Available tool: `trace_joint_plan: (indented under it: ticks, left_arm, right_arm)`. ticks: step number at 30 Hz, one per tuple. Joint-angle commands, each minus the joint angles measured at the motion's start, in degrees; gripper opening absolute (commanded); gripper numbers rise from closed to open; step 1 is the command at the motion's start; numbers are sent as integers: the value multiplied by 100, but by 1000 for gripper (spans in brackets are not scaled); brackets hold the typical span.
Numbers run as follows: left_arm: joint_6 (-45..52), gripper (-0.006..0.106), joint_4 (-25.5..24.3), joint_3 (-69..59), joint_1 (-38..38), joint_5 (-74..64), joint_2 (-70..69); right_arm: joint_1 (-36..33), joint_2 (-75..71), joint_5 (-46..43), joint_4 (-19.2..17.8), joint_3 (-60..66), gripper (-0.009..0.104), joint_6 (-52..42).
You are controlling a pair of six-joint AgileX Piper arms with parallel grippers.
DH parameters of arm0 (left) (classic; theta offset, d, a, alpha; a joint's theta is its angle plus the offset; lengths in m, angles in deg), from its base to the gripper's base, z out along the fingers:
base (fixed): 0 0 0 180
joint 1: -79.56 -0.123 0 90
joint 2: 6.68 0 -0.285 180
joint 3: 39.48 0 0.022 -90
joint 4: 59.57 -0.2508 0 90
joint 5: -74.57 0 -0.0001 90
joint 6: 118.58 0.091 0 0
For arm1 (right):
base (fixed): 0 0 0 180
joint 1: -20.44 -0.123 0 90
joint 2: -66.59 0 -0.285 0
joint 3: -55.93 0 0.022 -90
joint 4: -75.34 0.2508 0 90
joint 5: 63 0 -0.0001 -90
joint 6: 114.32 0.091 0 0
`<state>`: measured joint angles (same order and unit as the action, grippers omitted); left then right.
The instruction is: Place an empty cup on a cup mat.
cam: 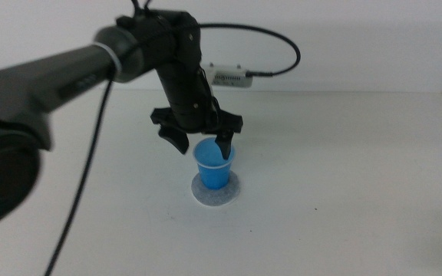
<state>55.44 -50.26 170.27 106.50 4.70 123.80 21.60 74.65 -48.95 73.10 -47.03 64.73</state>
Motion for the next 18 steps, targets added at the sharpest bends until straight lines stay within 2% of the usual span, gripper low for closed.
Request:
trace_joint_plan:
  ticks: [1, 6, 11, 16, 18]
  left_arm:
    - [-69, 94, 67, -221, -4, -8, -541]
    - [-202, 94, -229, -1786, -4, -8, -2129]
    - [-326, 94, -784, -3822, -4, 265, -3915]
    - [-302, 94, -1465, -5413, -24, 1767, -5544]
    - [-348, 94, -1549, -6005, -84, 2365, -6188]
  right_arm:
    - [-4, -28, -38, -39, 19, 93, -23]
    - [-4, -28, -38, -39, 19, 93, -23]
    - [-4, -28, -38, -39, 19, 93, -23]
    - [-4, -28, -38, -39, 19, 93, -23]
    - [-4, -28, -38, -39, 19, 93, -23]
